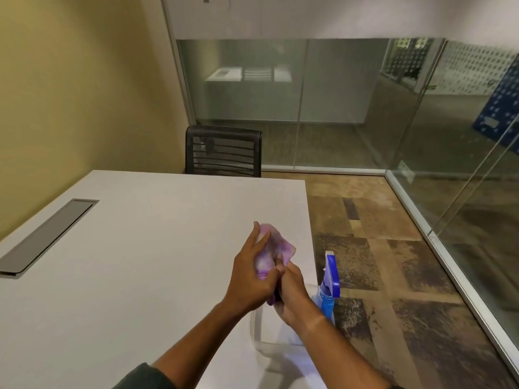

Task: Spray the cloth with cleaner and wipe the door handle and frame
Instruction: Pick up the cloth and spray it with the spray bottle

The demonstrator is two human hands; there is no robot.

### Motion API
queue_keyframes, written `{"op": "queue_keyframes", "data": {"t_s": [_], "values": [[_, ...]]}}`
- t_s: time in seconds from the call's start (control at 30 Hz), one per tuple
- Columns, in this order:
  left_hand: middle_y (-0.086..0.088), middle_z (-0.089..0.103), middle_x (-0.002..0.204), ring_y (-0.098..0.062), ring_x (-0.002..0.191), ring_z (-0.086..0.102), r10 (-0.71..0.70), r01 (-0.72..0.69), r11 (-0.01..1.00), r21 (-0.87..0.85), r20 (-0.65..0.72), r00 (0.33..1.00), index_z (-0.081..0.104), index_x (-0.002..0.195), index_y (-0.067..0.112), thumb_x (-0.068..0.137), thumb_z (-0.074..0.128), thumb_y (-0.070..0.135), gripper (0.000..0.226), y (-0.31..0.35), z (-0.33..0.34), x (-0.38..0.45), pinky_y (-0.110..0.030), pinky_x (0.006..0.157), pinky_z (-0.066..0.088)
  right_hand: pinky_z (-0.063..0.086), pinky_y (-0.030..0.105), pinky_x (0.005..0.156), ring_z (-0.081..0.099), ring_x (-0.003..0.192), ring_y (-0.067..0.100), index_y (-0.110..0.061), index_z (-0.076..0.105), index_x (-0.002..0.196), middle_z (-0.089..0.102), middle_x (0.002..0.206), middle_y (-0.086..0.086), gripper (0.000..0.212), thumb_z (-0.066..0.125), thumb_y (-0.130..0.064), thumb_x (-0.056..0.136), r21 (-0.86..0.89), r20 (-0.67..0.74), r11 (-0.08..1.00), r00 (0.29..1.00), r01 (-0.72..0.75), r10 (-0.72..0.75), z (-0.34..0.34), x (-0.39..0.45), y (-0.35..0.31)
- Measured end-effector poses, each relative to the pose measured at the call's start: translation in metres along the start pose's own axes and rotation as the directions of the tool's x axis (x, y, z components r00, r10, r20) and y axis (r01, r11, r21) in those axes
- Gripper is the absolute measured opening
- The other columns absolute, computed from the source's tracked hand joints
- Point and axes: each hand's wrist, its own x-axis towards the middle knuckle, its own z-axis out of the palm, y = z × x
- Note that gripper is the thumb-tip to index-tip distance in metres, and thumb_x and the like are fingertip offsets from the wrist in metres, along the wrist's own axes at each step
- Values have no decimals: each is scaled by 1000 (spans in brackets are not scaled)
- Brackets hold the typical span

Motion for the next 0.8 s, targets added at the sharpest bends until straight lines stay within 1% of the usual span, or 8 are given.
{"op": "queue_keyframes", "data": {"t_s": [0.1,0.2,0.27,0.37,0.47,0.6,0.67,0.8], "values": [[22,35,146,5,124,45,-82,80,996,-30,-47,996,42,136,35,76,63,40,63,3,0,3,-2,96,37,57,53,72,66,55,14,-12,60,104,69,73,-4,27,48,-35,99,-52,-56,998,998,31,-34,6,0,0],[7,38,153,-8,132,43,-162,159,985,-61,-49,986,45,142,27,76,61,39,69,2,0,6,-11,99,40,56,26,54,72,70,15,-23,56,115,69,93,4,33,51,-47,92,-10,-159,999,986,41,-42,10,0,1],[7,40,151,-9,132,44,-184,180,981,-76,-50,982,47,142,25,83,66,31,63,1,0,8,-4,93,40,55,23,54,73,74,16,-25,54,118,70,97,4,36,51,-49,91,-34,-149,999,988,25,-30,11,1,0],[27,42,142,3,123,49,-188,183,979,-88,-58,980,49,140,27,92,65,15,52,1,-1,9,0,90,40,57,26,63,69,89,19,-25,54,118,69,104,4,38,47,-52,93,-34,-94,999,995,-30,27,7,-3,-4],[48,51,114,25,104,52,-204,198,976,-88,-59,977,52,127,37,95,60,10,43,1,-5,9,-2,89,44,56,31,81,66,101,22,-22,54,120,67,113,6,36,40,-47,98,-146,-39,988,999,-39,34,-10,-22,4],[52,52,104,31,103,46,-171,166,984,-62,-78,982,50,123,40,92,59,2,50,-2,-12,8,4,76,40,57,33,77,71,86,23,-11,66,107,75,90,9,16,60,-17,94,-373,45,916,983,-148,178,-58,-61,28],[50,50,104,33,101,46,-177,172,983,-67,-79,981,50,125,36,92,58,0,49,-3,-12,7,5,74,39,58,36,78,69,79,25,-3,68,100,73,83,14,12,64,-6,89,-431,-10,883,979,-188,203,-85,-72,34],[54,53,96,30,98,50,-188,181,980,-86,-76,979,50,117,41,98,54,7,39,-4,-8,7,4,73,41,54,32,62,63,66,22,-4,68,79,70,71,14,7,68,-1,85,-524,-257,843,966,-125,-16,-124,-75,31]]}}
